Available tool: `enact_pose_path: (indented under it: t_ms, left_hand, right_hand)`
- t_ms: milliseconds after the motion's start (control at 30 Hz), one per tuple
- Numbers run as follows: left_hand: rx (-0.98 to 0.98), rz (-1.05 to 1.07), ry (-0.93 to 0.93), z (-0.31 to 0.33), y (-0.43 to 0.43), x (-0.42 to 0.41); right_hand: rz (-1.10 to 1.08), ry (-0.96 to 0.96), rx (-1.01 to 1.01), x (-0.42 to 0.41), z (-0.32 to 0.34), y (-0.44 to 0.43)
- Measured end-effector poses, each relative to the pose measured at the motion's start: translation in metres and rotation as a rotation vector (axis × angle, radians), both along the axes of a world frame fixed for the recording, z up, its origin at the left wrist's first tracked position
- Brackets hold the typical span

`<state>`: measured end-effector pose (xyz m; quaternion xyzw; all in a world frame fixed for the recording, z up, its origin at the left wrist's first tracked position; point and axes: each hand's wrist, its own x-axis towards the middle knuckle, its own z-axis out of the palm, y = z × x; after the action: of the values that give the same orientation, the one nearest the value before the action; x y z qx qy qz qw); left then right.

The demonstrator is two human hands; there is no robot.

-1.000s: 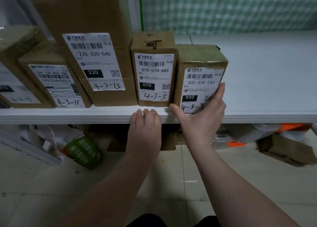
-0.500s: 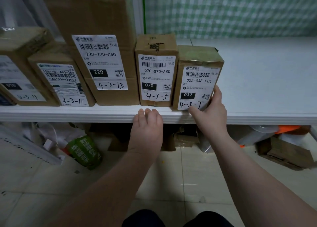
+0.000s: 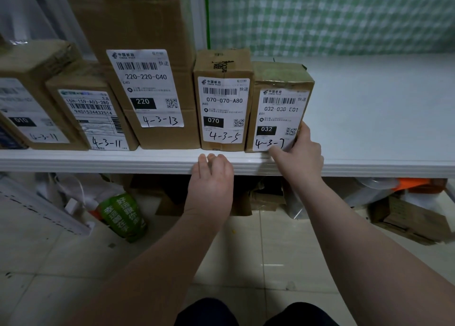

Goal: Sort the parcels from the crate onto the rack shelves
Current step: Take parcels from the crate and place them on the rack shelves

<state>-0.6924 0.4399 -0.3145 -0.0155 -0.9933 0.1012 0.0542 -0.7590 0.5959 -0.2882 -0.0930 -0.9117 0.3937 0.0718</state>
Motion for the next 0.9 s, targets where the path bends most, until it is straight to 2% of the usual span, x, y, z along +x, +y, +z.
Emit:
enact_pose_path:
  t_ms: [267, 667, 767, 900]
  left_hand:
    - [0.014, 0.0, 0.032, -0.003, 0.0, 0.0]
    - [-0.102, -0.028, 0.15, -0.019, -0.007, -0.006]
    - [-0.052, -0.021, 0.049, -0.002, -0.005, -0.002]
    - [0.139, 0.0, -0.172, 0.03, -0.004, 0.003]
  right_hand:
    - [0.005, 0.006, 0.011, 0.001, 0.0, -0.001]
    - [-0.008, 0.111, -0.026, 0.009, -0.018, -0.003]
    - [0.017, 0.02, -0.086, 0.014, -0.005, -0.001]
    - [-0.038, -0.209, -0.243, 0.024, 0.037, 0.007]
